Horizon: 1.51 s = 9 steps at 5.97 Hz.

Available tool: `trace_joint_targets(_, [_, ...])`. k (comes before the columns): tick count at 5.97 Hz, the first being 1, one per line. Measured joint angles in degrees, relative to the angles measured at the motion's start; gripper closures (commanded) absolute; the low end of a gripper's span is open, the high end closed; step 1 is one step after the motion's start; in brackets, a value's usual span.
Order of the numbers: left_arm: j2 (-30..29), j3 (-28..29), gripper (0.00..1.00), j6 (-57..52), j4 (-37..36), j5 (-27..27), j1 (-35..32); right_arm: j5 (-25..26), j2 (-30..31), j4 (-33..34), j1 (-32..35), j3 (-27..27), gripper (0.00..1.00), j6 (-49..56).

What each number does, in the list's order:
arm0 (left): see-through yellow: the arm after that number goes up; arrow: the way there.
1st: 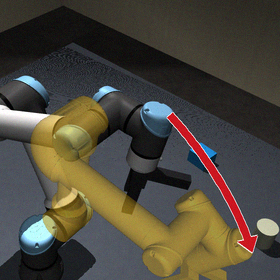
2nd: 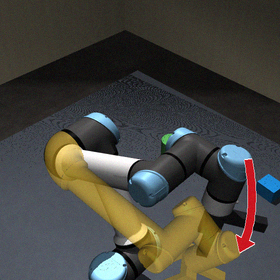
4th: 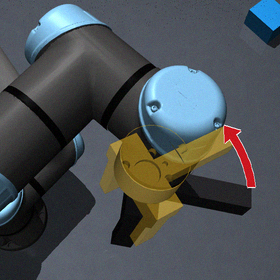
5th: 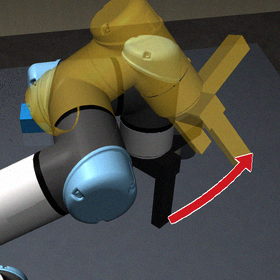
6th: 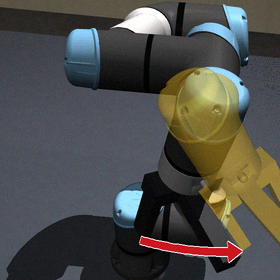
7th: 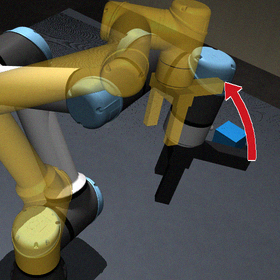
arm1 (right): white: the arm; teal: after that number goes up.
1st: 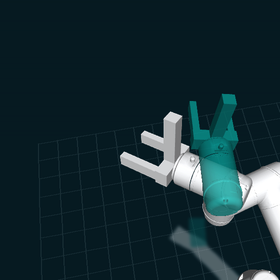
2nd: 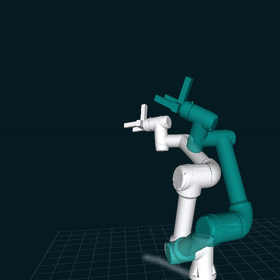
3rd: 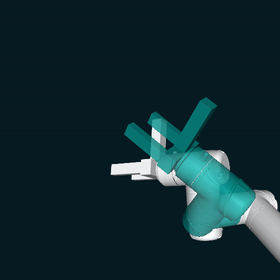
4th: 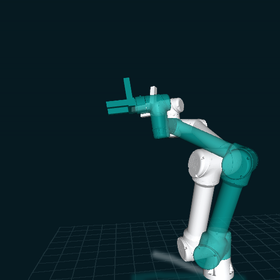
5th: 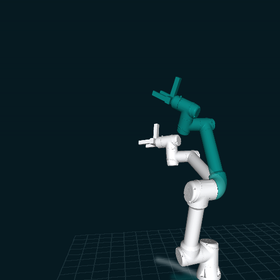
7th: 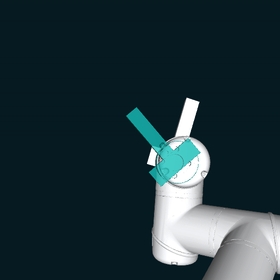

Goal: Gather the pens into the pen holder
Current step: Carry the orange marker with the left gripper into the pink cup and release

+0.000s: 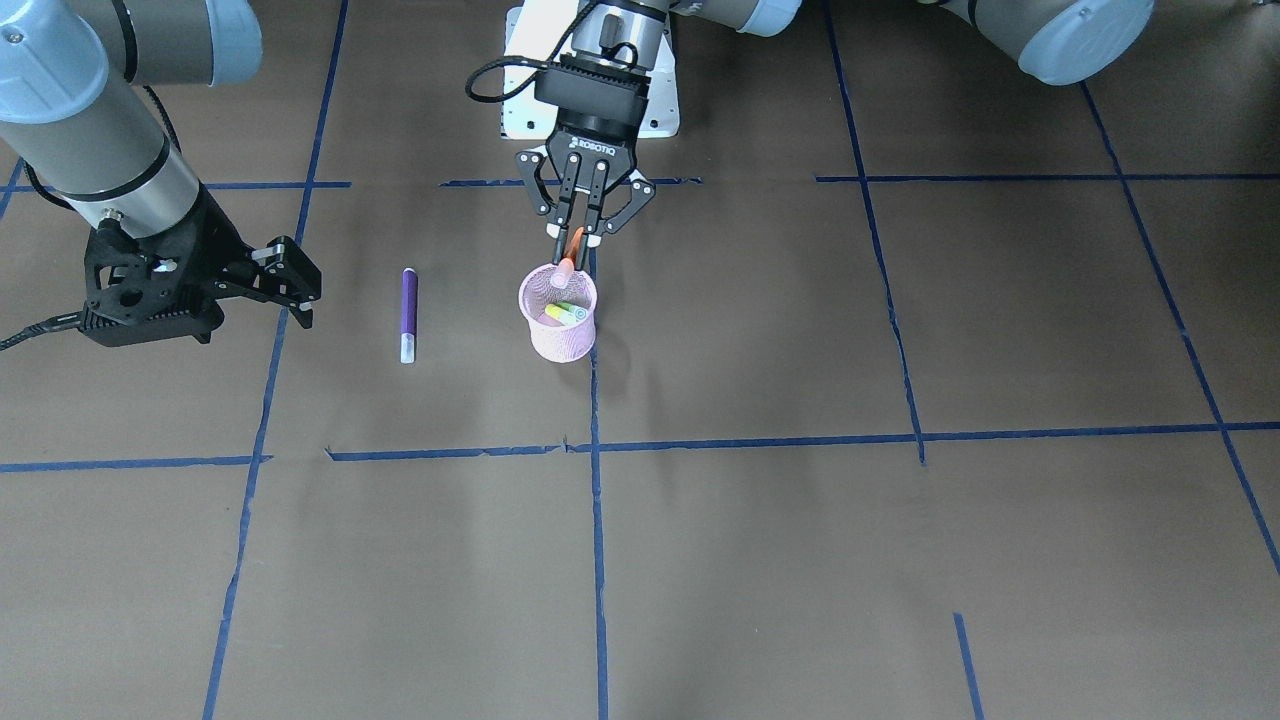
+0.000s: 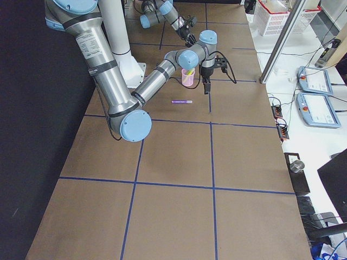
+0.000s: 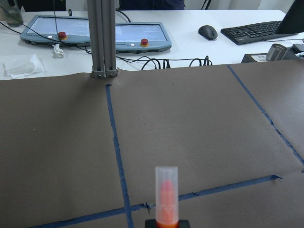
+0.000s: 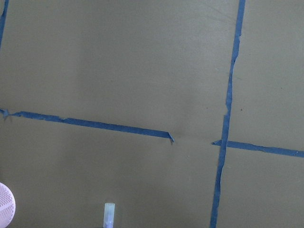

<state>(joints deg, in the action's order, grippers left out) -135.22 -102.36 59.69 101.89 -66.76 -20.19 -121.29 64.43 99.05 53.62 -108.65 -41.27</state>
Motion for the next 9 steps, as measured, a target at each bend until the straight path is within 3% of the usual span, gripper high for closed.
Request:
trace_joint_targets(2, [-2.2, 4.8, 1.0, -0.2, 0.1, 0.5, 0.4, 0.1, 0.1, 0.0, 0.0, 0.0, 0.0, 0.1])
trace_joint_targets(5, [-2.9, 7.6, 1.0, -0.1, 0.4, 0.7, 0.6, 0.1, 0.0, -0.1, 0.0, -0.1, 0.0, 0.2])
trace_joint_targets(9, [-5.0, 14.6, 0.96, -0.5, 5.4, 1.3, 0.7, 0.1, 0.3, 0.0, 0.0, 0.0, 0.0, 0.3])
